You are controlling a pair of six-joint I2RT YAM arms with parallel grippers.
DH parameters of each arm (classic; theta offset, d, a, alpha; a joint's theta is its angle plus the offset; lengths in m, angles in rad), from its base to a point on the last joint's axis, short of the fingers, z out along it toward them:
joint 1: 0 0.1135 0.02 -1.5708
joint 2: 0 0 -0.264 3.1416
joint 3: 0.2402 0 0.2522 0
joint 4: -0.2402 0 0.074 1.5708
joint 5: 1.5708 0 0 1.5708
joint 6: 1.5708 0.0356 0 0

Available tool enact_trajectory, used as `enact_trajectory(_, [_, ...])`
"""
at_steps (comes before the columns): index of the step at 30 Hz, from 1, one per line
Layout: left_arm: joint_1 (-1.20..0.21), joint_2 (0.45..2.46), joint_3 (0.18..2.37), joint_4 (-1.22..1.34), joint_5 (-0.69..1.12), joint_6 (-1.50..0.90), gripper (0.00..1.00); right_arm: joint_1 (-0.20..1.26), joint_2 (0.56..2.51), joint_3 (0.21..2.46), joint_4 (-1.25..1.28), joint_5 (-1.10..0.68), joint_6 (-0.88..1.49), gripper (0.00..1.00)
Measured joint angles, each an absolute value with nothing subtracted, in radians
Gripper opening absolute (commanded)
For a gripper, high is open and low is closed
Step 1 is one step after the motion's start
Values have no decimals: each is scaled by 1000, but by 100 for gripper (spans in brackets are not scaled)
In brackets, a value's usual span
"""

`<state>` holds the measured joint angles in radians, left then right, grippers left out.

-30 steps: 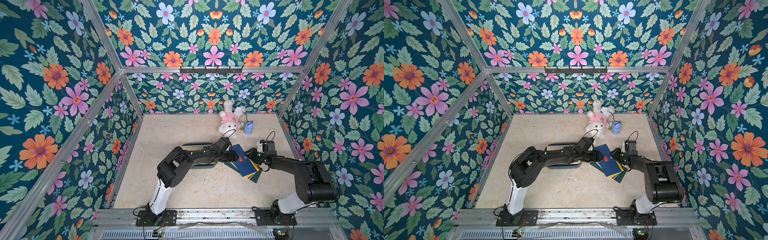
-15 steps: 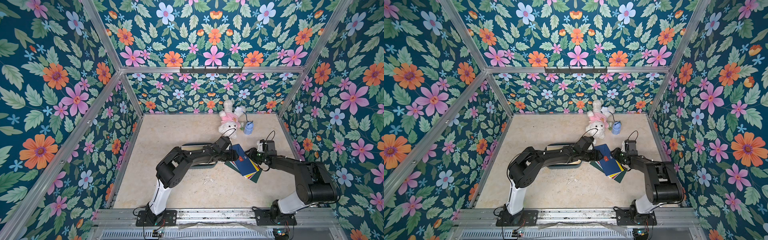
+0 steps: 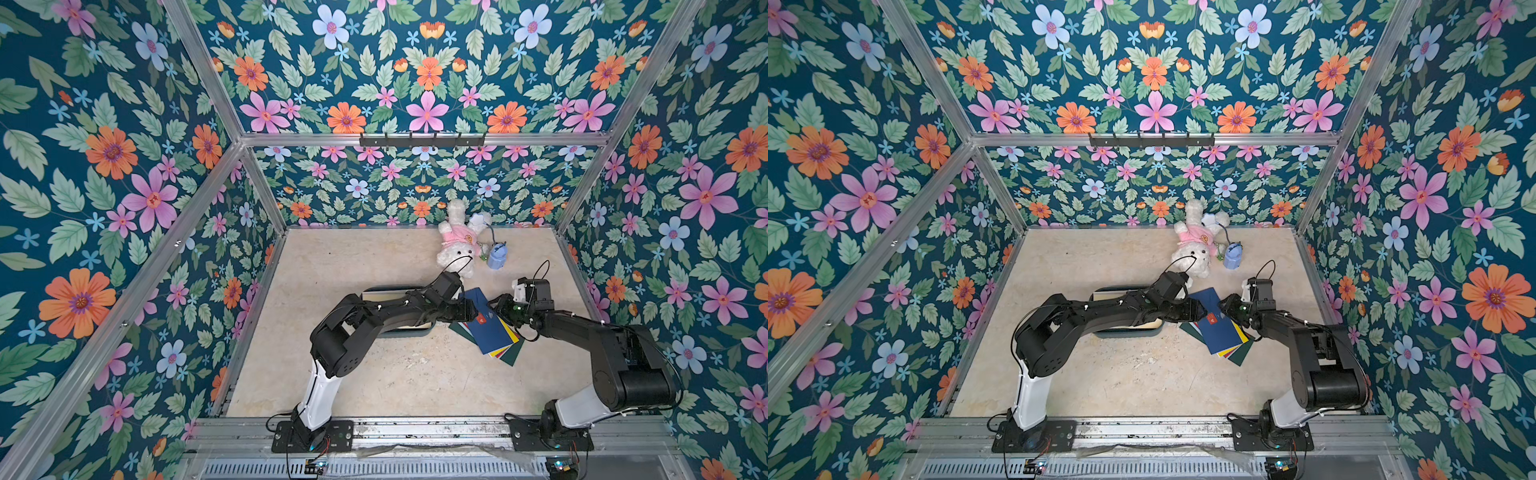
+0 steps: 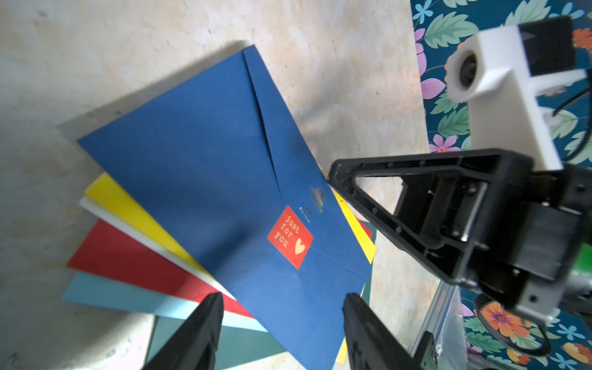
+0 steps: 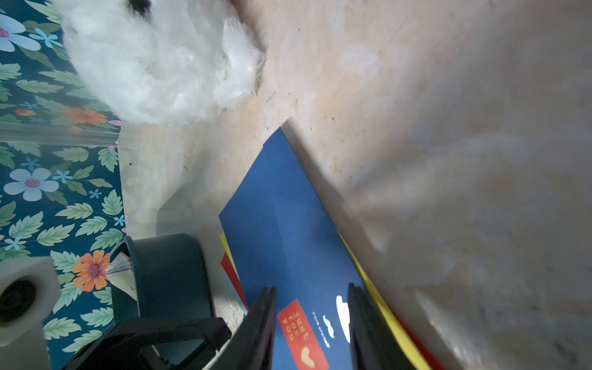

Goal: Put the sealed envelopes into the storage box
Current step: Pick up the envelope from the center of the board.

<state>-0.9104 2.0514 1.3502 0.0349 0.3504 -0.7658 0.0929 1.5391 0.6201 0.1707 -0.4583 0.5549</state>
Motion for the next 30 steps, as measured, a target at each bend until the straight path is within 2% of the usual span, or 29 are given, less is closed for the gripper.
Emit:
enact_trajectory(18, [-910, 2104, 1354, 46, 371, -783, 66, 93, 1555, 617, 130, -413, 544, 40])
enact_trajectory(30, [-910, 2109, 1356, 64, 386, -802, 66, 125, 1579, 631, 146, -472, 548, 39])
